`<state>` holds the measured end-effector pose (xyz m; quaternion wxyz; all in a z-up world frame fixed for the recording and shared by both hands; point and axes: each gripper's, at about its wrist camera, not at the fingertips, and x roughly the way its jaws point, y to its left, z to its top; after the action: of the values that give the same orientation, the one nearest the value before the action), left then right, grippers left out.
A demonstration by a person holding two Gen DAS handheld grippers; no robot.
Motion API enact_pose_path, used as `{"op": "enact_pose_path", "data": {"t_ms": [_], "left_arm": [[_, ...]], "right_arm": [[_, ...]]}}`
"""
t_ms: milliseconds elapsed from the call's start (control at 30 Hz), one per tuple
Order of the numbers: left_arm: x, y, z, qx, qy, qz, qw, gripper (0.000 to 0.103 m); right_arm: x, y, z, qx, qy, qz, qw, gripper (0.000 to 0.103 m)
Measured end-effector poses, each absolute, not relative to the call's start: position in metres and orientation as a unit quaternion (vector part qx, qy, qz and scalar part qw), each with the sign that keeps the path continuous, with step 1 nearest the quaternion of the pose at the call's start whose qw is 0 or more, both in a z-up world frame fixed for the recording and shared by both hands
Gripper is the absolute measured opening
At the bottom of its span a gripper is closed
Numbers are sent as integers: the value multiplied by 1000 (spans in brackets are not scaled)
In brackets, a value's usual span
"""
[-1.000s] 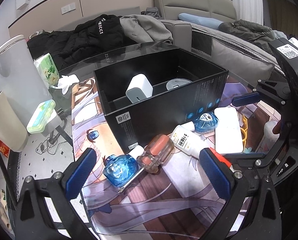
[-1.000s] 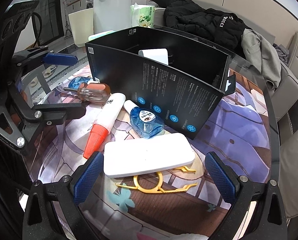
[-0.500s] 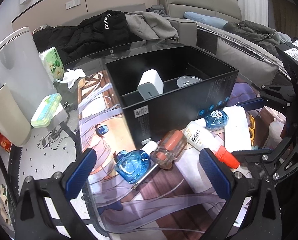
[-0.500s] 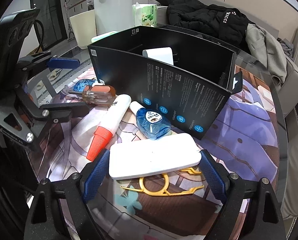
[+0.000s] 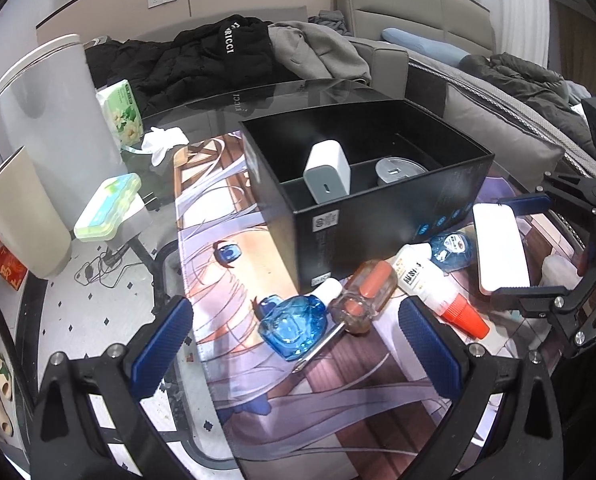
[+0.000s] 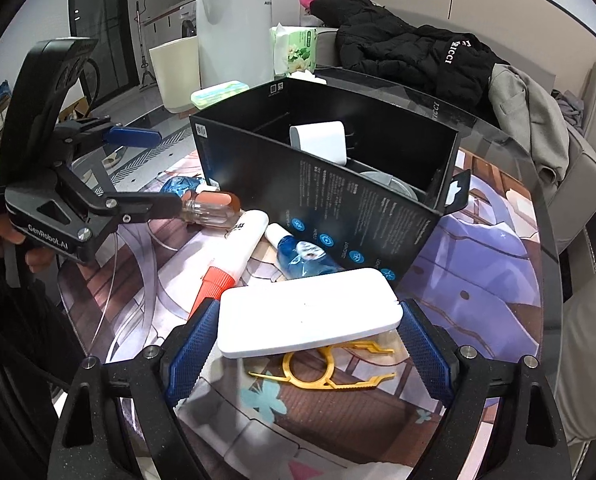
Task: Organize rigid objects
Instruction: 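Grasp the white power bank with the right tool, then lift the power bank with the right tool while the left tool approaches the red-capped glue bottle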
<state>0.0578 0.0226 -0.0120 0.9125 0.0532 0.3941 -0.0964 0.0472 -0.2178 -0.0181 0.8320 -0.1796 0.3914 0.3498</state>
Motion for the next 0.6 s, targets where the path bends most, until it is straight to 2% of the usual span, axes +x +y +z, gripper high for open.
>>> {"op": "enact_pose_path", "data": {"t_ms": [600], "left_arm": [[45, -40, -4, 115, 375, -206, 897, 103]], "right_arm": [[49, -243, -1, -157, 374, 332, 851, 90]]}}
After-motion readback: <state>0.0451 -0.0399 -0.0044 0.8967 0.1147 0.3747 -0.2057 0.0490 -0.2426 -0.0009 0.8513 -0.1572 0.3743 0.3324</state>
